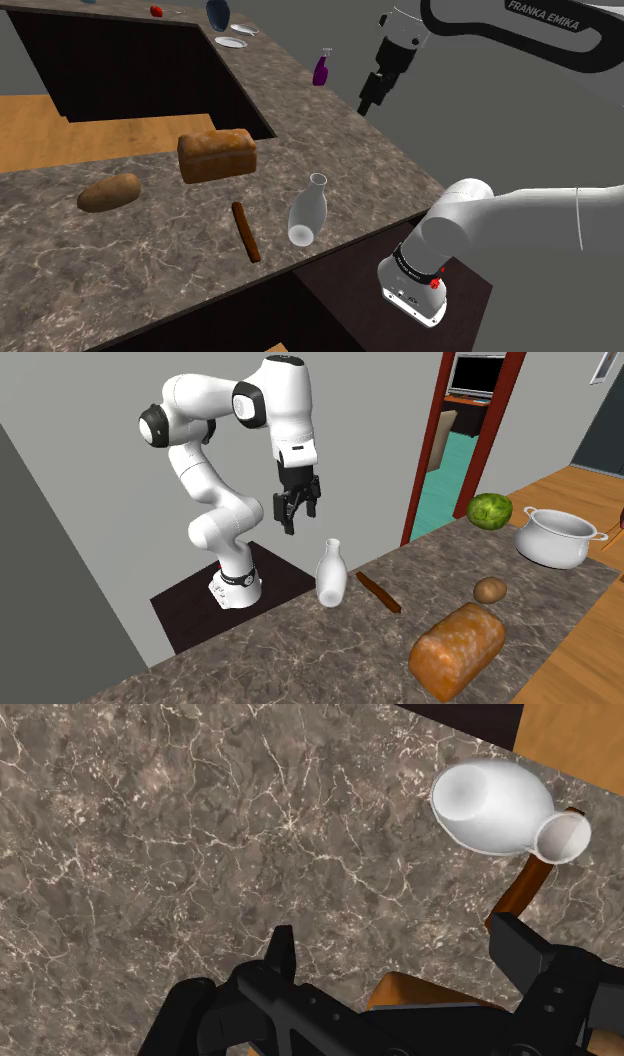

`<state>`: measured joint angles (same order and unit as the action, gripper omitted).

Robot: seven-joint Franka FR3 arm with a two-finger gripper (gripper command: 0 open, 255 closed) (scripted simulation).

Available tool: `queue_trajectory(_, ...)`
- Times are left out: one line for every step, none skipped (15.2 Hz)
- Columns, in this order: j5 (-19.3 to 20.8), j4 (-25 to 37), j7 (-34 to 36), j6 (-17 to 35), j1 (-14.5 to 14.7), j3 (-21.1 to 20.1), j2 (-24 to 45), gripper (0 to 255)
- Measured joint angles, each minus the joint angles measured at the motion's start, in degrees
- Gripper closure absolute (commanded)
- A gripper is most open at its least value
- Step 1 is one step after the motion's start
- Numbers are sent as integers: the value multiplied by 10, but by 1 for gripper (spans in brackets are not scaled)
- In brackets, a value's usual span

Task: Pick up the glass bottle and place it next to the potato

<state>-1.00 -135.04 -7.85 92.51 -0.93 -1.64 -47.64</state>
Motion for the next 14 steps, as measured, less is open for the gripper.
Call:
queue_trajectory(0, 0, 0, 0, 0, 0, 0, 0)
queue_trajectory(-4, -9, 7, 4, 2, -6, -5, 0)
queue_trajectory(-10, -20, 17, 10, 5, -15, -10, 0)
queue_trajectory(-16, -33, 27, 18, 7, -24, -17, 0)
queue_trajectory(-22, -46, 37, 25, 10, -34, -25, 0)
queue_trajectory(-30, -60, 49, 39, 14, -46, -25, 0)
queue_trajectory(-38, -75, 63, 51, 18, -59, -29, 0)
queue_trajectory(-45, -90, 72, 60, 22, -68, -36, 0)
queue_trajectory(-54, -102, 86, 72, 27, -82, -38, 0)
queue_trajectory(-63, -116, 98, 83, 32, -94, -42, 0)
queue_trajectory(-72, -127, 112, 96, 37, -108, -41, 0)
queue_trajectory(-81, -136, 125, 108, 42, -122, -41, 0)
queue_trajectory(-90, -149, 137, 119, 47, -135, -44, 0)
queue_trajectory(-99, -158, 150, 132, 52, -148, -41, 0)
